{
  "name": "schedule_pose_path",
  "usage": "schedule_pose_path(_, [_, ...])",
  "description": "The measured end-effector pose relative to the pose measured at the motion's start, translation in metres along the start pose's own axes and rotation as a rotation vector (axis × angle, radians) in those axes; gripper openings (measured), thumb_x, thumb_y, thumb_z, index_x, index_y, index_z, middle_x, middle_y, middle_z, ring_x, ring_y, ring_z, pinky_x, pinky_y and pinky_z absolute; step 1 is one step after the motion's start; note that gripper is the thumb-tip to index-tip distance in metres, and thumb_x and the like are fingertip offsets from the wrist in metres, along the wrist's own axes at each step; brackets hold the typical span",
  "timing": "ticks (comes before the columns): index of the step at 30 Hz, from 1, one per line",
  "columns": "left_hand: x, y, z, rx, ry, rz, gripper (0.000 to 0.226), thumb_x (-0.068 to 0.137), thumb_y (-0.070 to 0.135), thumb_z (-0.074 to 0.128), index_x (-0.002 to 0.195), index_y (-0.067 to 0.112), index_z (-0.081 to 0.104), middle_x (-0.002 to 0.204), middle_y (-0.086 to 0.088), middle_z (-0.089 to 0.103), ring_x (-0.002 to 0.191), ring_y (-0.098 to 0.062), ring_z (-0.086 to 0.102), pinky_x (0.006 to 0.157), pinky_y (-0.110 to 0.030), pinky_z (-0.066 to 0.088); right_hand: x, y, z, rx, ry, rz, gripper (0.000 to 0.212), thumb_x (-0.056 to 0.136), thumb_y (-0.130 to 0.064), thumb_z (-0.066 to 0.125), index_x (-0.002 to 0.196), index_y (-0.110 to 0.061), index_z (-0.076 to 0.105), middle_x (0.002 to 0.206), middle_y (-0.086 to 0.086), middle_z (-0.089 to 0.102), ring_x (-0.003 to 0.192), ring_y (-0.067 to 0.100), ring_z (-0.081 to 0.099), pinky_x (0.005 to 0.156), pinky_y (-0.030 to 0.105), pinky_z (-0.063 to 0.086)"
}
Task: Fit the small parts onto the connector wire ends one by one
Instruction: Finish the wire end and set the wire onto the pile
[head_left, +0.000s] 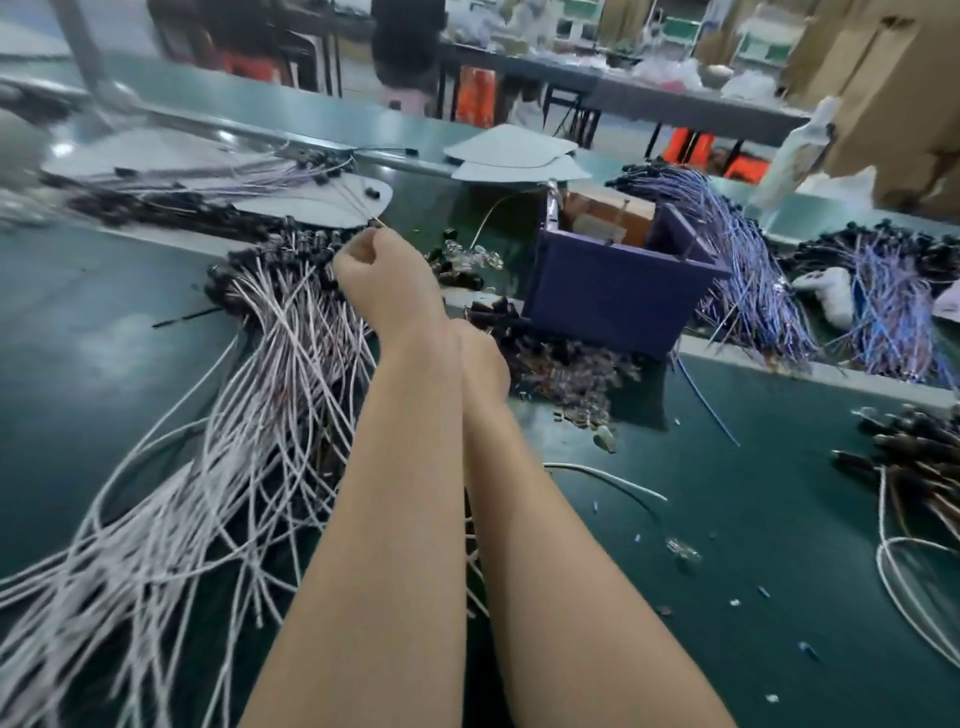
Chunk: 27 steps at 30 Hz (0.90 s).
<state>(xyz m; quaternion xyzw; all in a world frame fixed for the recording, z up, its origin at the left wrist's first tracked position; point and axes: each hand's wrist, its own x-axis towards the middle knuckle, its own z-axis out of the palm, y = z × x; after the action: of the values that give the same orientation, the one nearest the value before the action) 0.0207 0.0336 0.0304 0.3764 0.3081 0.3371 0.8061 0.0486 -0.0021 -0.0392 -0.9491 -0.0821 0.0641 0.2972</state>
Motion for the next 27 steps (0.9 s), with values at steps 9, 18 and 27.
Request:
schedule_pose_path(9, [-0.003, -0.008, 0.007, 0.125, -0.061, -0.214, 0.035, 0.094, 0.019, 0.043, 0.123, 0.0, 0.049, 0.116, -0.016, 0.059, 0.094, -0.029, 0.058, 0.07, -0.035, 0.048, -0.022, 0.005, -0.068, 0.863, 0.14, -0.152, 0.007, 0.095, -0.01, 0.053, 0.089, -0.011, 0.052, 0.072, 0.001, 0.065, 0.05, 0.007, 0.057, 0.052, 0.024, 0.052])
schedule_pose_path(18, [-0.064, -0.01, 0.05, 0.058, -0.55, 0.006, 0.03, 0.105, 0.018, 0.031, 0.086, 0.013, 0.054, 0.073, 0.003, 0.07, 0.065, -0.005, 0.066, 0.057, -0.016, 0.05, -0.044, 0.074, -0.133, 0.904, -0.08, -0.275, 0.011, 0.093, -0.017, 0.059, 0.086, -0.014, 0.067, 0.062, -0.002, 0.059, 0.053, 0.007, 0.051, 0.053, 0.018, 0.042])
schedule_pose_path(27, [-0.088, -0.016, 0.068, 0.141, -0.504, 0.391, 0.03, 0.103, 0.022, 0.036, 0.089, 0.013, 0.06, 0.075, 0.005, 0.056, 0.057, 0.0, 0.047, 0.058, -0.02, 0.045, -0.047, 0.149, -0.168, 0.482, 0.198, 0.005, 0.016, 0.094, -0.021, 0.057, 0.09, -0.014, 0.069, 0.068, -0.003, 0.057, 0.069, 0.013, 0.056, 0.065, 0.018, 0.041])
